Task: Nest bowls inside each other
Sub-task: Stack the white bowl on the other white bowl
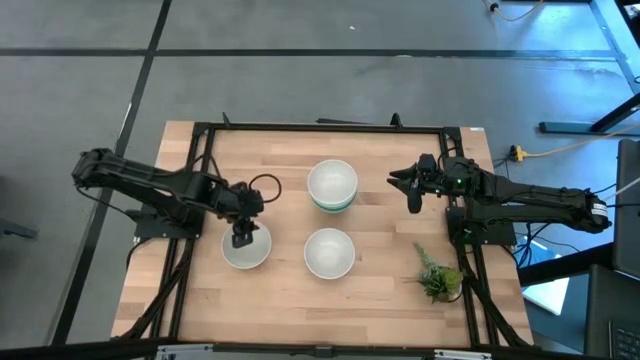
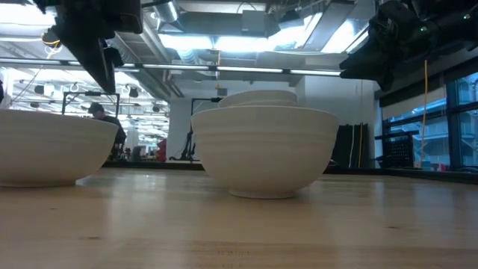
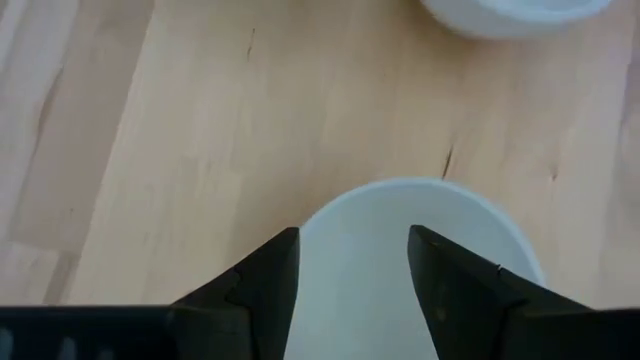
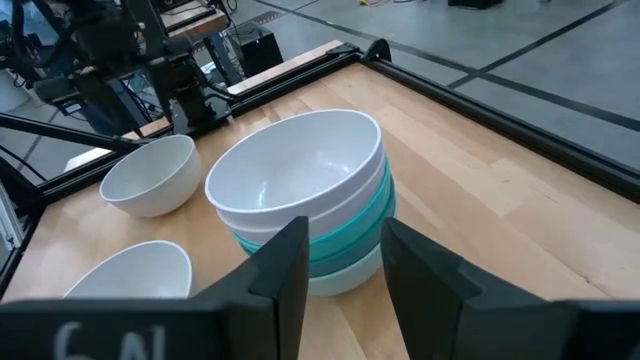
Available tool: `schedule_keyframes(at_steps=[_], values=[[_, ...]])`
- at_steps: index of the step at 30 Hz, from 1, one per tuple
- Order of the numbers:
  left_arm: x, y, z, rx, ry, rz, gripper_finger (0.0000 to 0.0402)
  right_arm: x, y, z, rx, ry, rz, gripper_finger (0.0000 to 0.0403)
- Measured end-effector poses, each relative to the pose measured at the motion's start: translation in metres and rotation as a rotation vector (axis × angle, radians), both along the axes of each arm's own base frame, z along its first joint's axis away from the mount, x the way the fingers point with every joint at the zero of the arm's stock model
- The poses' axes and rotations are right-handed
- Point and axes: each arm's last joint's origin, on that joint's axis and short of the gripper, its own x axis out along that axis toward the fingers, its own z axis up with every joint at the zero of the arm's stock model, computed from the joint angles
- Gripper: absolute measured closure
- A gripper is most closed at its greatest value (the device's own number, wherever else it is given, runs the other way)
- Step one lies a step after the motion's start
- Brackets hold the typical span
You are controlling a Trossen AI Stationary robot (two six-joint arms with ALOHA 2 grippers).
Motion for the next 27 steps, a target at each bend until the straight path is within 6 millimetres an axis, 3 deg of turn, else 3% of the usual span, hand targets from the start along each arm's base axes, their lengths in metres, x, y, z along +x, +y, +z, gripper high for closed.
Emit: schedule_keyframes(at_steps=[8,18,27], values=[[0.016,-0.003,-0.024,0.092,0.15,-0.184,0.022,0.0,0.0,0.0,0.0,0.0,0.0,0.0274],[0.034,-0.005,-0.058,0.132,0.319,-0.248,0.0221,0.0,0.0,0.0,0.004,-0.002,-0.002,0.0274],[0.034,-0.001,-0.055,0.179,0.297,-0.205,0.023,0.0,0.0,0.0,0.006,-0.002,-0.002,0.0274]])
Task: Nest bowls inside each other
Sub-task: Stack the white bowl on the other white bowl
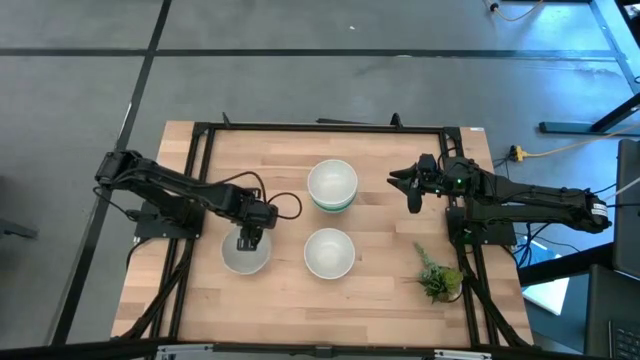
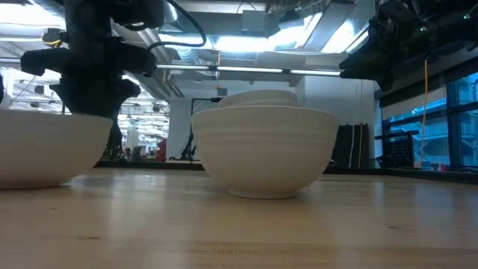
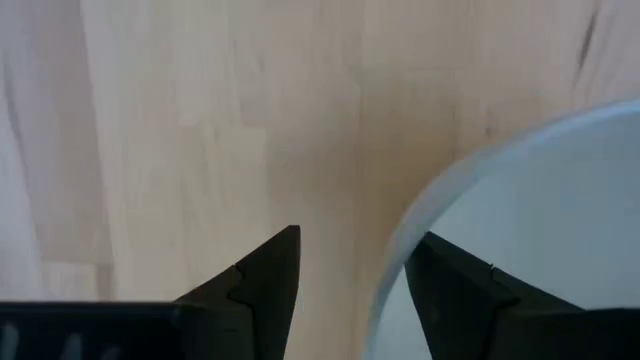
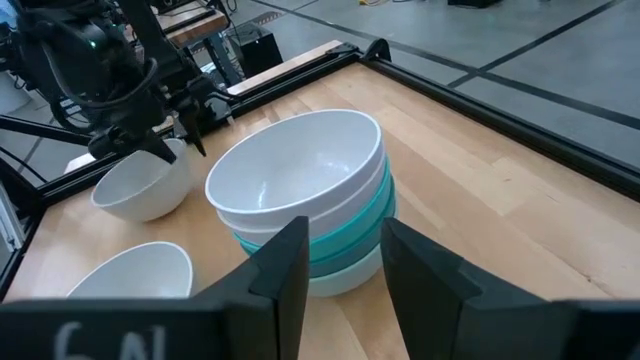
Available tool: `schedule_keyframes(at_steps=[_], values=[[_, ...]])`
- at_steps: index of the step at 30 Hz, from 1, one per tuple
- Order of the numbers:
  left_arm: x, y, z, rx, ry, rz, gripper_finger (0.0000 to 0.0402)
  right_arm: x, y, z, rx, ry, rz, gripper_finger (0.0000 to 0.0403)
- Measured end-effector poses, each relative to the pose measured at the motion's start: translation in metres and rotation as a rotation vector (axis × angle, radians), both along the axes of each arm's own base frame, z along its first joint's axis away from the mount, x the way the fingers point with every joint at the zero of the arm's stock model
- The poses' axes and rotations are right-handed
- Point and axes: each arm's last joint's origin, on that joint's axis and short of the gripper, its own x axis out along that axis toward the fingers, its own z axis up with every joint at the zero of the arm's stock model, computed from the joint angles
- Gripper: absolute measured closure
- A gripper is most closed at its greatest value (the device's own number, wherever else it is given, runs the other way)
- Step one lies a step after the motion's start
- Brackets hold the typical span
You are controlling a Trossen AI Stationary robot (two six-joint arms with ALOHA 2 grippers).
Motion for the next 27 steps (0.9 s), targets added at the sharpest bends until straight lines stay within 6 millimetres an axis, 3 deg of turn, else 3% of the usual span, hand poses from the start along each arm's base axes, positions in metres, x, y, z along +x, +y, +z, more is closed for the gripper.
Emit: schedule_keyframes(at_steps=[11,22,27], values=[[0.0005,0.0016,-0.0011,-0.048,0.013,-0.009,0.0285,0.0,0.0001,0.0,-0.002,0.0,0.001,0.0274],[0.0006,0.0018,-0.001,-0.049,0.011,-0.006,0.0386,0.0,0.0001,0.0,-0.002,0.001,0.001,0.0274],[0.0012,0.0051,-0.0004,-0.056,0.006,0.033,0.0393,0.0,0.0001,0.0,0.0,0.0,0.0,0.0274]])
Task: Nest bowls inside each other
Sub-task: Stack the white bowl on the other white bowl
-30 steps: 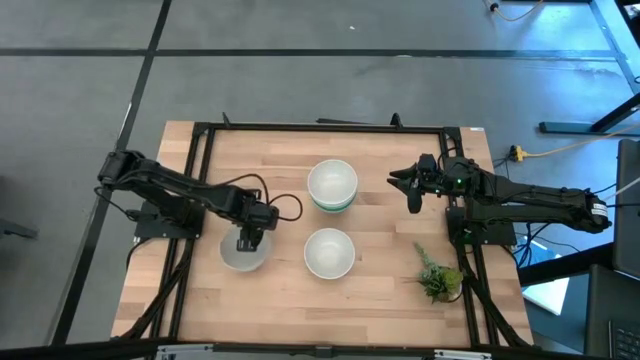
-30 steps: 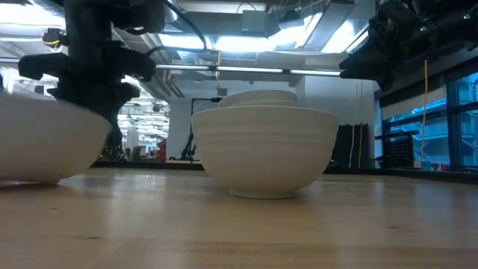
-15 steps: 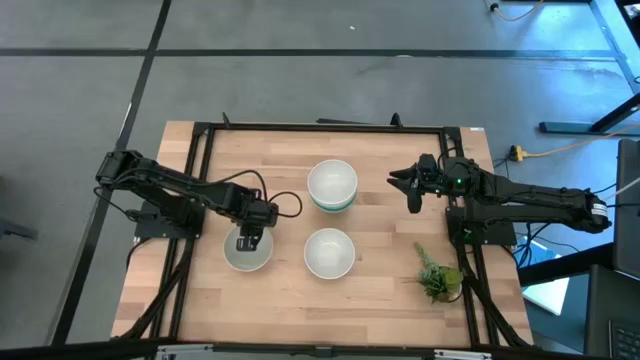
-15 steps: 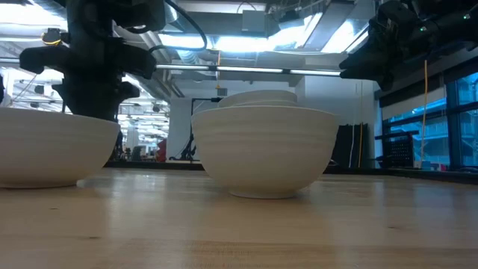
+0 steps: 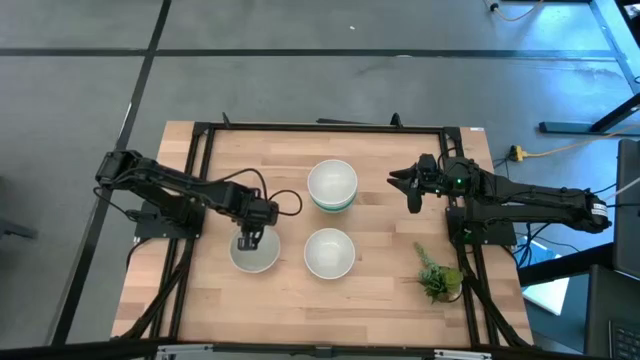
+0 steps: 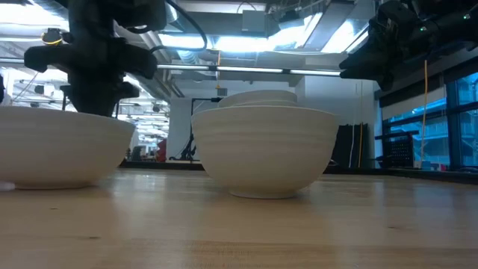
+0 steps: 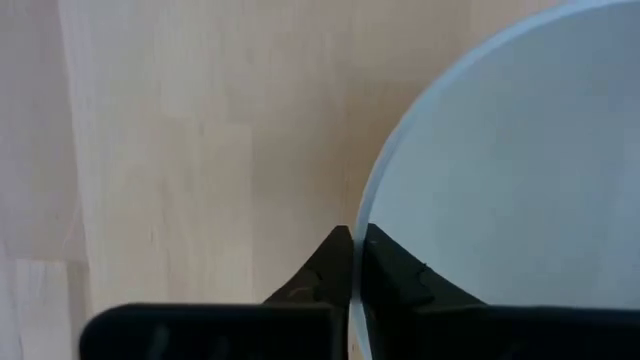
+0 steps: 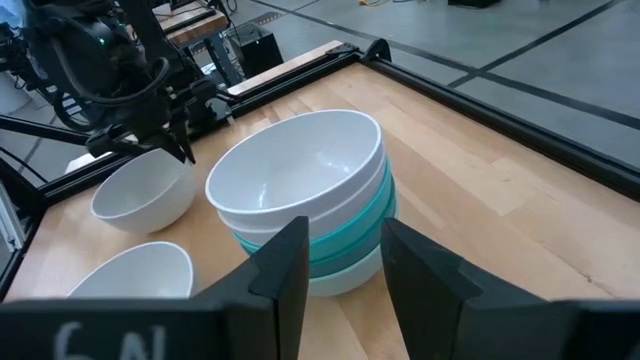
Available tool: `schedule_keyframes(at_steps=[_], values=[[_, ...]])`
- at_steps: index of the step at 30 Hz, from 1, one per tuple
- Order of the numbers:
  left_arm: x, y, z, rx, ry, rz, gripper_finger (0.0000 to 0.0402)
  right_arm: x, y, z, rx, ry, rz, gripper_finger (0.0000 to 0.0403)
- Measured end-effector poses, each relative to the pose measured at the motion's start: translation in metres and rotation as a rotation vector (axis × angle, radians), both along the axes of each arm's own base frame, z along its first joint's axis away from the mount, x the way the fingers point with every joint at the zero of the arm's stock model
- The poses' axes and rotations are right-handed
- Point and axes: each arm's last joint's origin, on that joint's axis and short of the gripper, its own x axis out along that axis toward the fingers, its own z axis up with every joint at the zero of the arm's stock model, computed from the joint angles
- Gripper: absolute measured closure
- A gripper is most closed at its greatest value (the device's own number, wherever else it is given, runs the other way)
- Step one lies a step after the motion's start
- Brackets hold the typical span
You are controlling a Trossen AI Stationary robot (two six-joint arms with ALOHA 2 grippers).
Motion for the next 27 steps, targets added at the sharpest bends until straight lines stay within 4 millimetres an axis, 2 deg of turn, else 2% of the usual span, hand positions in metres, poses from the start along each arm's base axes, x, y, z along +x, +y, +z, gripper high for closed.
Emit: schedule_keyframes(at_steps=[6,10,15,19,24,27], values=[[0.004,0.013,0.004,0.008,-0.065,0.057,0.0398,0.0,0.0,0.0,0.019,-0.006,-0.006,0.0274],[0.008,0.028,0.018,0.024,-0.153,0.097,0.0399,0.0,0.0,0.0,0.022,-0.006,-0.007,0.0274],[0.015,0.049,0.06,0.049,-0.369,0.094,0.0399,0.0,0.0,0.0,0.021,-0.008,-0.007,0.0274],[0.017,0.064,0.108,0.095,-0.527,0.104,0.04,0.0,0.0,0.0,0.021,-0.007,-0.007,0.0274],[0.023,0.085,0.161,0.141,-0.669,0.17,0.04,0.0,0.0,0.0,0.021,-0.007,-0.007,0.0274],[0.031,0.097,0.182,0.151,-0.693,0.2,0.04,0.0,0.0,0.0,0.021,-0.007,-0.007,0.0274]])
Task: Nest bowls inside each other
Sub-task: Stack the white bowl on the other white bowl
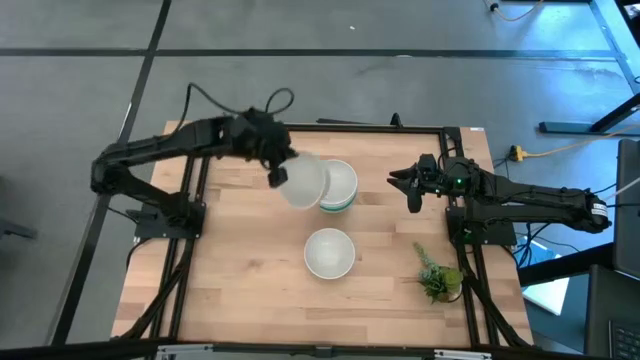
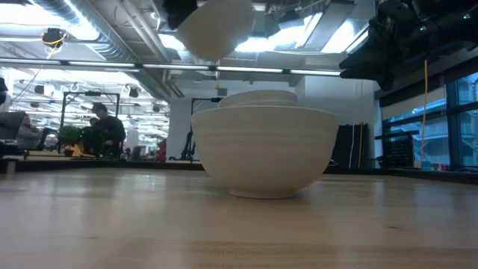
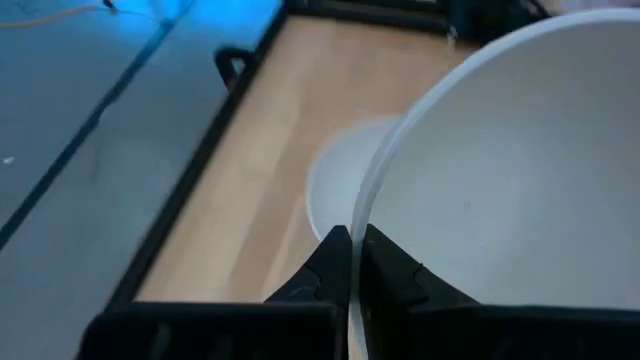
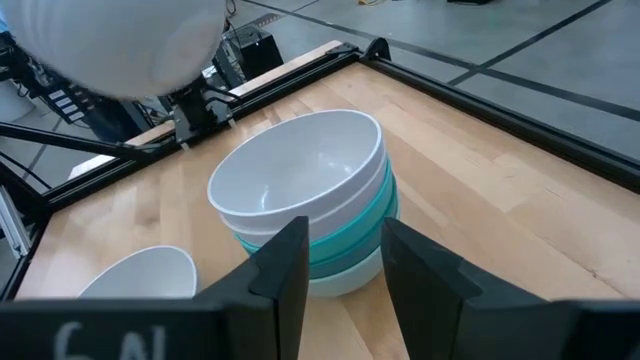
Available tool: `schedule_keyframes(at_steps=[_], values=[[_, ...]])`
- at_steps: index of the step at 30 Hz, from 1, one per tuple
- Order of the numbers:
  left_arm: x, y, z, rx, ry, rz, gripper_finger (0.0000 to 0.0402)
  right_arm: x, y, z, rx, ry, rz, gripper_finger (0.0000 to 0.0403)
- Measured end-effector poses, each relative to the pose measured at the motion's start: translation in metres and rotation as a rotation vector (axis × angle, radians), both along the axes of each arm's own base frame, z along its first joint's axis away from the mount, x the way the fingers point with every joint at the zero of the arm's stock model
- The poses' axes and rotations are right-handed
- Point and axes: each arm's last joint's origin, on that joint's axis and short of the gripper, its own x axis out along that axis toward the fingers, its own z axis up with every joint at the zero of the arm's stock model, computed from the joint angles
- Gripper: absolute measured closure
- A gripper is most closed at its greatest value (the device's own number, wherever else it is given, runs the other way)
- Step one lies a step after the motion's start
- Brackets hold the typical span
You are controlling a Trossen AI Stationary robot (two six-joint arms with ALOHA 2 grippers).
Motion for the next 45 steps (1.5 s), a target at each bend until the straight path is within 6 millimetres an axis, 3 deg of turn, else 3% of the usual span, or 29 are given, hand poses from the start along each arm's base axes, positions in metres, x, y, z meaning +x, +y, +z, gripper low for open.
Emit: schedule_keyframes(at_steps=[5,9,22,30,45], values=[[0.021,0.019,0.019,-0.013,0.023,0.003,0.04,0.0,0.0,0.0,0.0,0.0,0.0,0.0274],[0.043,0.033,0.016,-0.069,0.091,-0.019,0.04,0.0,0.0,0.0,0.001,0.001,-0.001,0.0274],[0.113,0.06,-0.048,-0.144,0.321,-0.093,0.04,0.0,0.0,0.0,0.003,0.0,-0.001,0.0274],[0.122,0.076,-0.072,-0.174,0.377,-0.065,0.04,0.0,0.0,0.0,0.004,0.0,-0.001,0.0274],[0.12,0.084,-0.08,-0.21,0.408,-0.081,0.0396,0.0,0.0,0.0,-0.002,0.003,0.001,0.0274]])
